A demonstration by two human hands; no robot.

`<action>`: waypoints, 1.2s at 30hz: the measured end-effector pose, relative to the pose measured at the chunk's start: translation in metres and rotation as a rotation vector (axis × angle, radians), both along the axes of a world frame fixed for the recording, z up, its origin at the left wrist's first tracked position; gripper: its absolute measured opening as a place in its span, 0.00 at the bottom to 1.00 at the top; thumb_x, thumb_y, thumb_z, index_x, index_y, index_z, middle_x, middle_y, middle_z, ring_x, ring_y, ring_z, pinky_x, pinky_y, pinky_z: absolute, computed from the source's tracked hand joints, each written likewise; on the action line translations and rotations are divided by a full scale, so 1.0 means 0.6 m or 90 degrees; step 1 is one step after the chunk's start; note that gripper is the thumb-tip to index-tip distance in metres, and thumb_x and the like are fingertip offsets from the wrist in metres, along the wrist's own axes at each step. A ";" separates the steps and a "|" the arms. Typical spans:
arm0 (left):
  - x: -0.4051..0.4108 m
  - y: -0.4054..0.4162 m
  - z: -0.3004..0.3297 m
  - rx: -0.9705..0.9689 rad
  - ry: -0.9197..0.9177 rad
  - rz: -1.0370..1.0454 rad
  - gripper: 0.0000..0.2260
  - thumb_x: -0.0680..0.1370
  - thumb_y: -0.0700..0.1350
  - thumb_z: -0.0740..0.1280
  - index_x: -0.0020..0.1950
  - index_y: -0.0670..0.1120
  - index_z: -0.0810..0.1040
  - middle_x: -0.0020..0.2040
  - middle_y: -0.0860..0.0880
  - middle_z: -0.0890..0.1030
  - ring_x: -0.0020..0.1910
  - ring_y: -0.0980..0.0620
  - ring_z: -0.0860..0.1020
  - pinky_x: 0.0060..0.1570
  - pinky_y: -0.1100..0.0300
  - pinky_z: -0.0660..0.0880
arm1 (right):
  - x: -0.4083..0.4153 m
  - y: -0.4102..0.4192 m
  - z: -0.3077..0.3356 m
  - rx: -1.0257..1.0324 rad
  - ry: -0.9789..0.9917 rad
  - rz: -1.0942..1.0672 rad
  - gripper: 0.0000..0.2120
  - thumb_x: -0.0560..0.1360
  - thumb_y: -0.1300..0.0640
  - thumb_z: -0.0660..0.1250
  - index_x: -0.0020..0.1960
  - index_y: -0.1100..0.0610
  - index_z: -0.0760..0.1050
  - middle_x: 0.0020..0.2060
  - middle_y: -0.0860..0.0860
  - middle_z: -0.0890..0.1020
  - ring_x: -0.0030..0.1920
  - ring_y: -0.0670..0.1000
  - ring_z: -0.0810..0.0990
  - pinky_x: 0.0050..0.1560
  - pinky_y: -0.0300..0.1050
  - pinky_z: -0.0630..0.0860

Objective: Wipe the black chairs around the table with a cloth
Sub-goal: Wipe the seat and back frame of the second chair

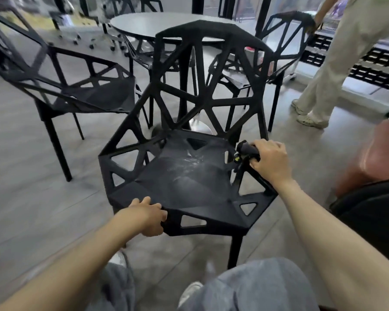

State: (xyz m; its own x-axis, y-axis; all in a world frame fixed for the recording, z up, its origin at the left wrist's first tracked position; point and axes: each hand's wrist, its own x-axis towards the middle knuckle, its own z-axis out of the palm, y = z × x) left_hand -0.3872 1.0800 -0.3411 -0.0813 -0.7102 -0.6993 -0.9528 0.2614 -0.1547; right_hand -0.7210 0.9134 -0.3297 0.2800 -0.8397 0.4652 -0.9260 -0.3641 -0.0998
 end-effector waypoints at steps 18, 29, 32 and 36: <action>0.156 -0.100 0.016 -0.541 0.364 0.193 0.17 0.80 0.46 0.68 0.69 0.51 0.78 0.67 0.46 0.76 0.67 0.42 0.73 0.61 0.45 0.74 | 0.185 0.153 -0.035 0.199 -0.041 0.013 0.15 0.71 0.51 0.72 0.56 0.55 0.78 0.50 0.50 0.75 0.53 0.56 0.77 0.45 0.51 0.78; 0.237 -0.165 -0.039 -0.585 0.577 0.568 0.38 0.78 0.50 0.71 0.83 0.48 0.56 0.77 0.43 0.66 0.76 0.39 0.65 0.73 0.42 0.68 | 0.237 0.201 -0.080 0.289 -0.132 -0.141 0.25 0.79 0.50 0.70 0.74 0.54 0.72 0.69 0.51 0.79 0.74 0.59 0.71 0.69 0.54 0.72; 0.232 -0.178 -0.018 -0.611 0.622 0.617 0.19 0.78 0.56 0.69 0.65 0.50 0.72 0.61 0.45 0.76 0.62 0.41 0.76 0.60 0.43 0.75 | 0.301 0.199 -0.078 0.248 -0.075 -0.169 0.30 0.79 0.49 0.71 0.77 0.59 0.69 0.73 0.54 0.75 0.75 0.55 0.71 0.76 0.48 0.66; 0.233 -0.177 -0.015 -0.616 0.641 0.650 0.15 0.76 0.60 0.67 0.58 0.54 0.72 0.54 0.49 0.77 0.54 0.45 0.77 0.54 0.44 0.77 | 0.429 0.187 -0.070 0.248 -0.064 -0.072 0.33 0.80 0.45 0.68 0.79 0.60 0.65 0.75 0.55 0.73 0.74 0.54 0.72 0.73 0.47 0.69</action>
State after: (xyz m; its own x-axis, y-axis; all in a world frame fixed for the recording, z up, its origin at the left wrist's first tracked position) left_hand -0.2472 0.9739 -0.3500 0.5310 -0.8472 0.0159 -0.4745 -0.2817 0.8340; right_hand -0.4636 1.0255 -0.3717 0.1454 -0.9812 0.1265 -0.9368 -0.1777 -0.3014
